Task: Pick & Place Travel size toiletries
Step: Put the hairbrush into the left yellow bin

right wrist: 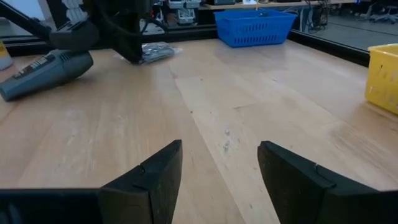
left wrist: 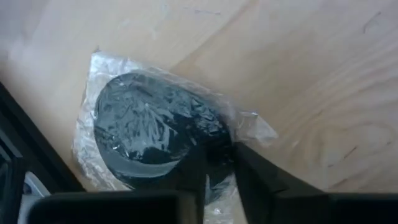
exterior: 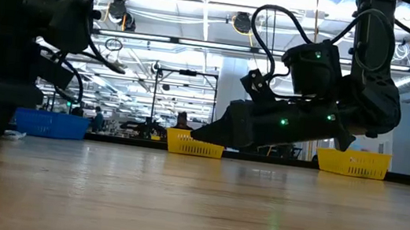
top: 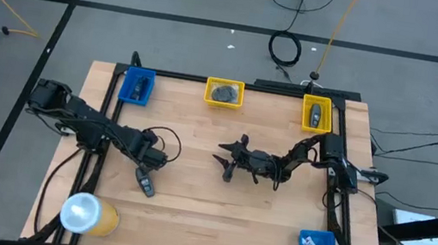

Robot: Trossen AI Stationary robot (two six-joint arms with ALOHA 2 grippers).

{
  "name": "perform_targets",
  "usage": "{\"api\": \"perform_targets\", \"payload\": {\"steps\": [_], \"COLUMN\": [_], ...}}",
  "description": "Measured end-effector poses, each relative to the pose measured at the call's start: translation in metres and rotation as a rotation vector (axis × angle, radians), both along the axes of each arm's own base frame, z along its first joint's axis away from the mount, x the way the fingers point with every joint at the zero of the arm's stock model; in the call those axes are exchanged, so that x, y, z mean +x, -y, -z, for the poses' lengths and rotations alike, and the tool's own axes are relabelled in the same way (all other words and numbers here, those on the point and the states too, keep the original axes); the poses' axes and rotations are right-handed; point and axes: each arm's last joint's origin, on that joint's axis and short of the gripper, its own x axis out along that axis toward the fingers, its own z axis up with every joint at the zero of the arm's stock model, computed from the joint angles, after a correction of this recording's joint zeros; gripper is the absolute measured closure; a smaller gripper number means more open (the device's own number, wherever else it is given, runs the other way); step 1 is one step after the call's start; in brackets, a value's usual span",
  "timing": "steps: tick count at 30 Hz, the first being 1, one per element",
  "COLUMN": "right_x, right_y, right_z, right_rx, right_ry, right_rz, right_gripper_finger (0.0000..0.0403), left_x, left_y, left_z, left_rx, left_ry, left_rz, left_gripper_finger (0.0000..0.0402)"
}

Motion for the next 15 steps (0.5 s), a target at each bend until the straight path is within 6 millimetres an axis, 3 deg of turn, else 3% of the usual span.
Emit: {"api": "perform_targets", "payload": {"steps": [5,11,15], "right_x": [0.000,0.000,0.000], "right_y": [0.000,0.000,0.000], "right_z": [0.000,0.000,0.000], "right_rx": [0.000,0.000,-0.001], "right_ry": [-0.001,-0.001,-0.001], "right_rz": [0.000,0.000,0.000], "right_gripper_finger": [0.0202,0.0202,0.0202], "left_x": [0.006,0.025,0.048], "left_y": [-0.001,-0.003,-0.005], "left_z": [-0.005,-0.015,-0.019], "left_rx": [0.047,0.105,0.093], "left_ry": [0.025,0.130,0.310], "left_rz": [0.054,0.142,0.269], "left_gripper_finger": [0.0395,0.0400,0.0400]}}
